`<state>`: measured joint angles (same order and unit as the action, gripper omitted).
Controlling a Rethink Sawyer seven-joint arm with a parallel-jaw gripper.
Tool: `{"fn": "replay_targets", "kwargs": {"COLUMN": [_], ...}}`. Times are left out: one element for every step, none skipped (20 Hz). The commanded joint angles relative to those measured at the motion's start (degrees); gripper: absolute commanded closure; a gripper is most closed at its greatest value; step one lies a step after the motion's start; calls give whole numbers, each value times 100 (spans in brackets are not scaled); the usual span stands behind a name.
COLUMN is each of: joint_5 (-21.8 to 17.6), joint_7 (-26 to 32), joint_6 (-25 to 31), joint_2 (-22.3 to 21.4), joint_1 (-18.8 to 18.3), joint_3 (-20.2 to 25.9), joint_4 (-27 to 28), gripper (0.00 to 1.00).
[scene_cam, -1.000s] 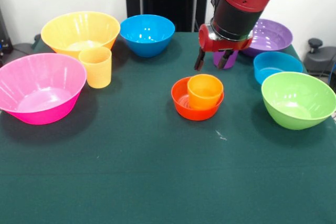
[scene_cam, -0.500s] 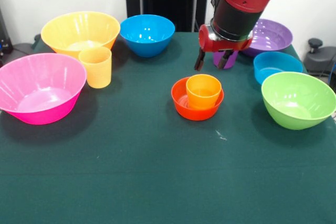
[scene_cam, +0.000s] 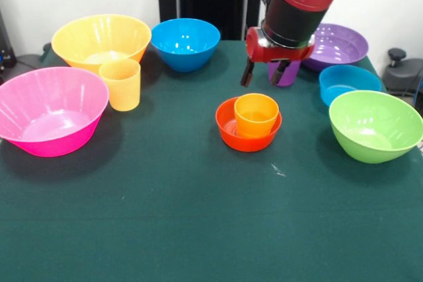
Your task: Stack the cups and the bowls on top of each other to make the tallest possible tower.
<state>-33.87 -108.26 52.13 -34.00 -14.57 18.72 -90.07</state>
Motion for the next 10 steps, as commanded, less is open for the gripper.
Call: {"fn": "replay_targets", "kwargs": {"joint_5": [-89, -71, -57, -104, -165, -243, -337, -403, -462, -499], "joint_7": [1348, 1456, 1545, 1574, 1523, 1445, 1346, 1264, 1188, 1145], "joint_6": [-19, 2, 1, -169, -351, -516, -678, -768, -843, -919], "joint_2": [-402, -527, -607, -670, -682, -647, -595, -505, -424, -376], "joint_1": [-615, -732, -851, -968, -1061, -1125, -1171, -1197, -1220, -1248], "joint_3": [344, 386, 429, 488, 521, 546, 569, 586, 601, 600], "joint_4": [-787, -914, -1043, -1192, -1323, -1390, -1444, -1434, -1435, -1460], "gripper": [0, 0, 0, 0, 0, 0, 0, 0, 0, 0]}}
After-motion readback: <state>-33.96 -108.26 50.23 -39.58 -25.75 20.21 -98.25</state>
